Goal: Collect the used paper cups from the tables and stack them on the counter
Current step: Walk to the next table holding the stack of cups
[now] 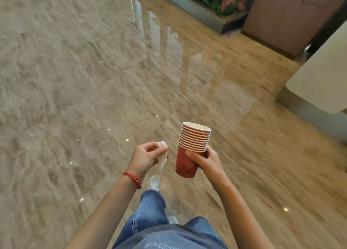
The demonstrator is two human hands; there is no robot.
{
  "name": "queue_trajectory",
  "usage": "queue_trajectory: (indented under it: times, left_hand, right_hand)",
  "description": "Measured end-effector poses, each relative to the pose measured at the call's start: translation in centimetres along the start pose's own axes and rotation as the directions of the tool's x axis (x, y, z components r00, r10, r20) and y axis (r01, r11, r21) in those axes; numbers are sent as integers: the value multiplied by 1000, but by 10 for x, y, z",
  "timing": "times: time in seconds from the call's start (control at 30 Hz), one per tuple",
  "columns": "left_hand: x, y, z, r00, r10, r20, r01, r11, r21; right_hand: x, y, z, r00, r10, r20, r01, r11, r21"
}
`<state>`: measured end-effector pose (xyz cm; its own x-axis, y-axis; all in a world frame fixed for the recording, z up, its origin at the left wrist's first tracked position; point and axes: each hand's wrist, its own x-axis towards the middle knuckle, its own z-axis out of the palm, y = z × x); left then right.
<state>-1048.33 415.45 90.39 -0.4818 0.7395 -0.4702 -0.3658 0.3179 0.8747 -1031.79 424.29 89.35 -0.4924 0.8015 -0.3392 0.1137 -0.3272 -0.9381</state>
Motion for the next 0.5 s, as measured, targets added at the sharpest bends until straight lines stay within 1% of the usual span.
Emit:
queue_trajectory:
  times: [0.13,0.23,0.37,0.5]
  left_hand:
    - [75,35,16,994,-23,109,18,999,48]
    - [130,61,27,976,-39,212,19,995,93]
    - [199,102,42,938,-77,339,15,983,182]
    - [255,137,60,894,-90,440,-25,968,248]
  right_hand:
    - [54,-18,-2,995,6,-100,-1,999,48]
    - [94,-31,-1,981,10,-194,2,998,66]
    - [145,-53,4,939,33,-343,25,986,164]
    - [185,-72,3,884,47,-465,59,976,211]
